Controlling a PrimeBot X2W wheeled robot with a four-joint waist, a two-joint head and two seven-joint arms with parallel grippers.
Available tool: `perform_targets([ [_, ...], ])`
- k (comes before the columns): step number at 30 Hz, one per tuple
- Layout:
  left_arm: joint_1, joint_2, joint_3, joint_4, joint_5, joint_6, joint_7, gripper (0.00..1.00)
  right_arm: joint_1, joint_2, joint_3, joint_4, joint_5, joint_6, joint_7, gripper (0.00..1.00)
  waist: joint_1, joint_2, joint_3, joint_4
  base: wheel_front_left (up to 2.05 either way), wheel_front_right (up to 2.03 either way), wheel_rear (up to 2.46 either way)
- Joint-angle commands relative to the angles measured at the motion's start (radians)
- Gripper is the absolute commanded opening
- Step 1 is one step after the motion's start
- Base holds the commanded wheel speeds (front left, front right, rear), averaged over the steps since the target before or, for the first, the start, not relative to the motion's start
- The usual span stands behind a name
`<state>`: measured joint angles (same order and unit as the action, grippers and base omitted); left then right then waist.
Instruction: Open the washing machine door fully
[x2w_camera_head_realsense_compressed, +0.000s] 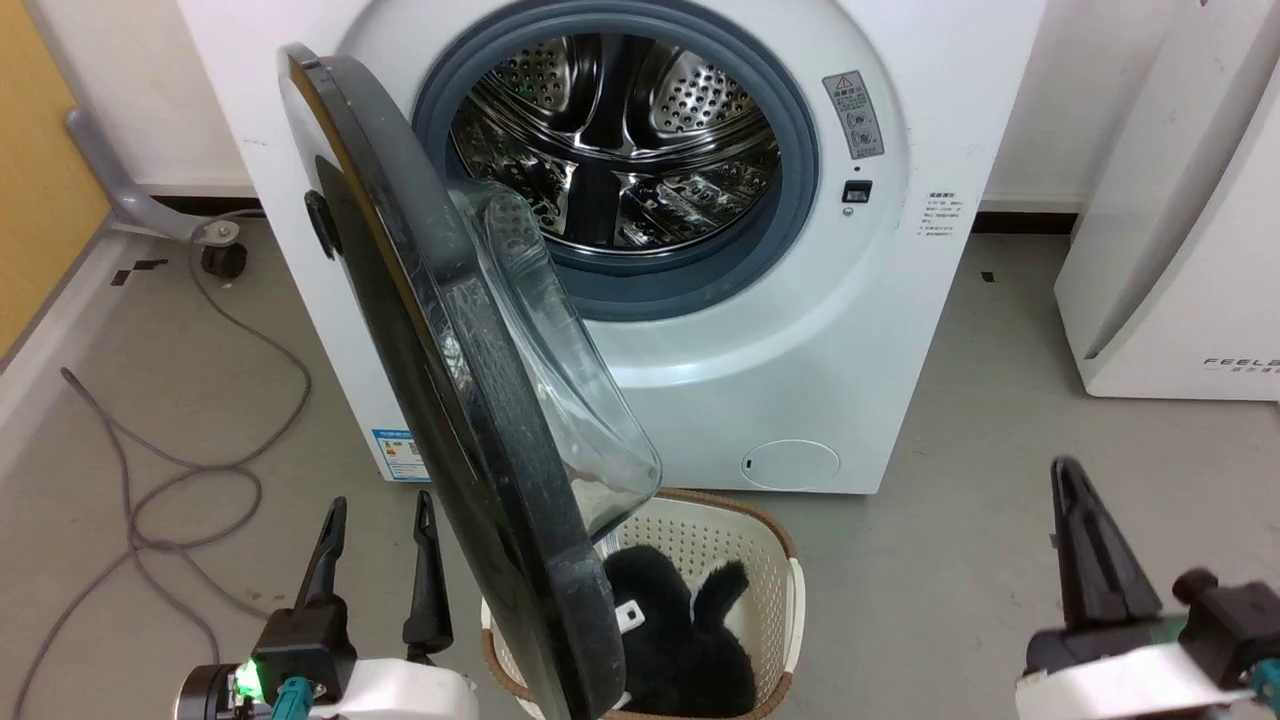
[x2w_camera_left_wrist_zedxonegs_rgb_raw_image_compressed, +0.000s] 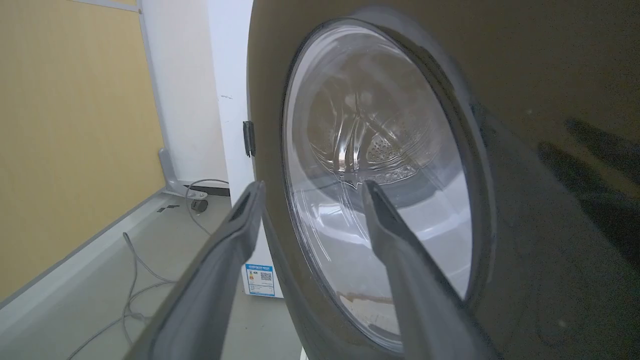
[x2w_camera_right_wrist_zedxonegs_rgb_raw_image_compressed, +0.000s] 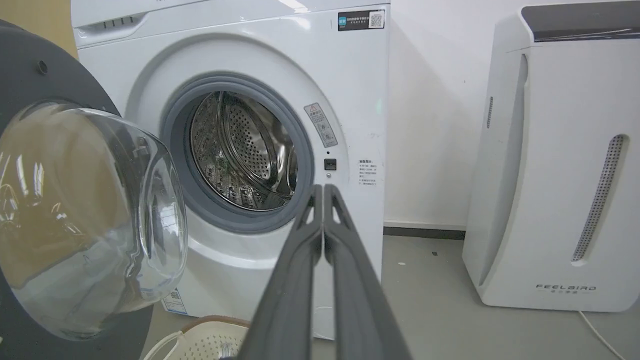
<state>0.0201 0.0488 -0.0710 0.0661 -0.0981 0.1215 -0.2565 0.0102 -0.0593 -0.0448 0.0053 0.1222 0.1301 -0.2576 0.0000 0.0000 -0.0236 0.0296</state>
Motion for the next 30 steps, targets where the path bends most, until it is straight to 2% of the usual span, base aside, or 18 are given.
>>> perform_targets([
  [1,0.002,0.001,0.002,-0.003,0.01,0.001,-0.005,1.0,0.022,0.006,0.0,0.007,-0.008,0.001,-0.004,0.03,0.0,0.0,-0.001,0.002,0.0,0.0,0.0],
  [2,0.002,0.001,0.003,-0.003,0.01,0.001,-0.005,1.0,0.031,0.007,0.002,0.014,-0.014,0.001,-0.004,0.45,0.0,0.0,-0.001,0.002,0.0,0.0,0.0],
  [3,0.002,0.001,0.005,-0.003,0.011,0.001,-0.005,1.0,0.036,0.008,0.002,0.018,-0.016,0.001,-0.004,1.0,0.0,0.0,-0.002,0.003,0.0,0.0,0.0],
  [13,0.006,0.001,0.019,-0.007,0.01,0.008,-0.005,1.0,0.049,0.009,0.009,0.038,0.015,0.001,-0.004,1.0,0.0,0.0,-0.007,0.013,0.0,0.0,0.0],
  [14,0.005,0.001,0.022,-0.011,0.012,0.009,-0.005,0.65,0.049,0.009,0.008,0.038,0.016,0.001,-0.004,1.0,0.0,0.0,-0.007,0.015,0.0,0.0,0.0],
  [15,0.005,0.001,0.024,-0.015,0.014,0.008,-0.005,0.19,0.049,0.009,0.007,0.039,0.016,0.001,-0.004,1.0,0.0,0.0,-0.008,0.017,0.0,0.0,0.0],
  [16,0.006,0.001,0.027,-0.017,0.014,0.007,-0.005,0.0,0.05,0.009,0.006,0.039,0.016,0.001,-0.004,1.0,0.0,0.0,-0.008,0.018,0.0,0.0,0.0],
  [23,-0.021,0.002,0.079,-0.095,0.04,0.002,-0.005,0.0,0.055,0.009,0.004,0.042,0.012,0.001,-0.004,1.0,0.0,0.0,-0.012,0.033,0.0,0.0,0.0],
  [30,-0.071,0.006,0.098,-0.253,0.073,-0.002,-0.005,0.0,0.063,0.009,-0.003,0.04,0.01,0.001,-0.004,1.0,0.0,0.0,-0.018,0.038,0.0,0.0,0.0],
])
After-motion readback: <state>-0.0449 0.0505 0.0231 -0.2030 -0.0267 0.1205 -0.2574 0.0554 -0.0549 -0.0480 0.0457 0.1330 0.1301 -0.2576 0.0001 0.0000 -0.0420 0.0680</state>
